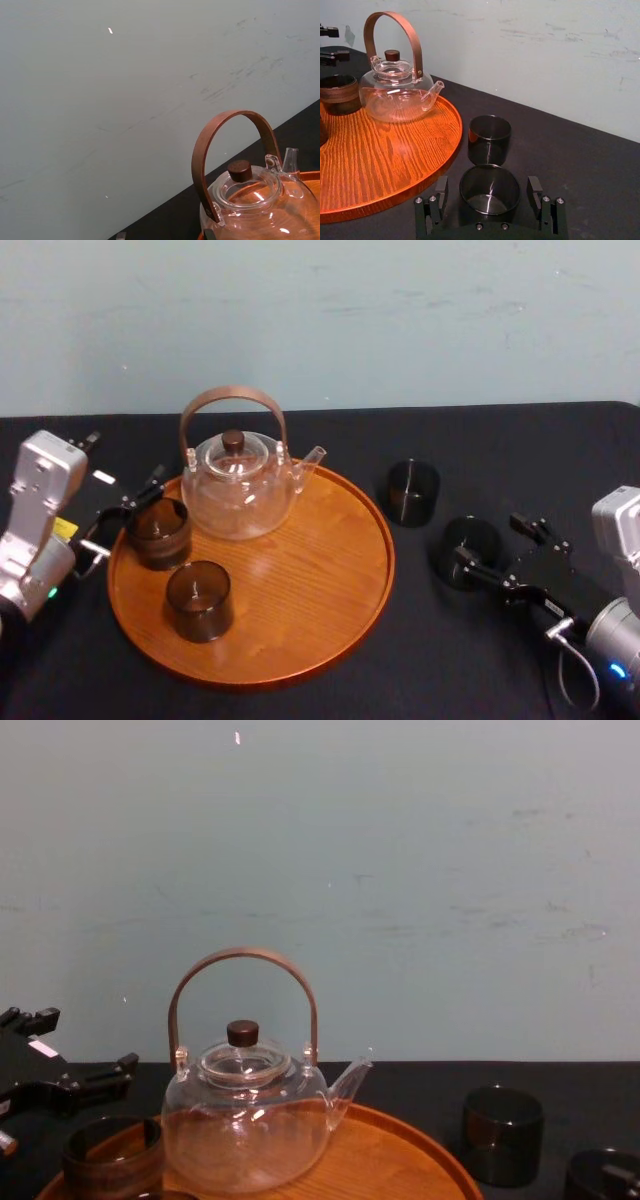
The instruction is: Pick up the glass from the table and place it on the tray.
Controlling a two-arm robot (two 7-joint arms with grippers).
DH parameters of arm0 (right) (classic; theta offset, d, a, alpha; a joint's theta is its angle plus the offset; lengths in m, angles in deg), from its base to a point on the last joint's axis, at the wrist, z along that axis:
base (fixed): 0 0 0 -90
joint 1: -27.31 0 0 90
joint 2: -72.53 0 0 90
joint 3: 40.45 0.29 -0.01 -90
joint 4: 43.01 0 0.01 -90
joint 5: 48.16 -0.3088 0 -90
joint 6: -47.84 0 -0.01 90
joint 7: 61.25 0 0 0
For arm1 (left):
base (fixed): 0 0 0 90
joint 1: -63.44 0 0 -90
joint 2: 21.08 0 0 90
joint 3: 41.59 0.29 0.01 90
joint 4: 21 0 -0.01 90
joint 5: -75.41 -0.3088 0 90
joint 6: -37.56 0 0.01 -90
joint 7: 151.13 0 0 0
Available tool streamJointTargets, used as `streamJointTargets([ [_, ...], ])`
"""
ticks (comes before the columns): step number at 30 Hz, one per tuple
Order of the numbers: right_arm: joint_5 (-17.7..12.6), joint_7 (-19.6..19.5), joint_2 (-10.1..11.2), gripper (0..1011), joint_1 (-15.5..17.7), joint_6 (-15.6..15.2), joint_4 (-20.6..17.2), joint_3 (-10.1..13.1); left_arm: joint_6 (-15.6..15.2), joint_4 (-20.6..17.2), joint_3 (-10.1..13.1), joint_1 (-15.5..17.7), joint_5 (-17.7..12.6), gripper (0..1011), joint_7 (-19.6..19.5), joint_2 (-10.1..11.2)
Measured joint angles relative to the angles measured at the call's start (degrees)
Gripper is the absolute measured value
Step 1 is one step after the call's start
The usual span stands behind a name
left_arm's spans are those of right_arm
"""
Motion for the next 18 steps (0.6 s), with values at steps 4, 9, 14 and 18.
streamJointTargets([
  [4, 0.2, 0.5, -0.6, 1002, 0.0, -0.3, 0.4, 0.4, 0.0, 0.0, 0.0, 0.0, 0.0, 1001, 0.0, 0.0],
  [9, 0.4, 1.1, -1.3, 1002, 0.0, -0.5, 1.2, 0.8, 0.0, 0.0, 0.0, 0.0, 0.0, 1002, 0.0, 0.0],
  [14, 0.4, 2.1, -2.1, 1002, -0.3, -0.8, 2.2, 1.2, 0.0, 0.0, 0.0, 0.0, 0.0, 1002, 0.0, 0.0],
  [18, 0.6, 3.0, -3.0, 1002, -1.0, -1.1, 3.6, 1.3, 0.0, 0.0, 0.0, 0.0, 0.0, 1001, 0.0, 0.0],
])
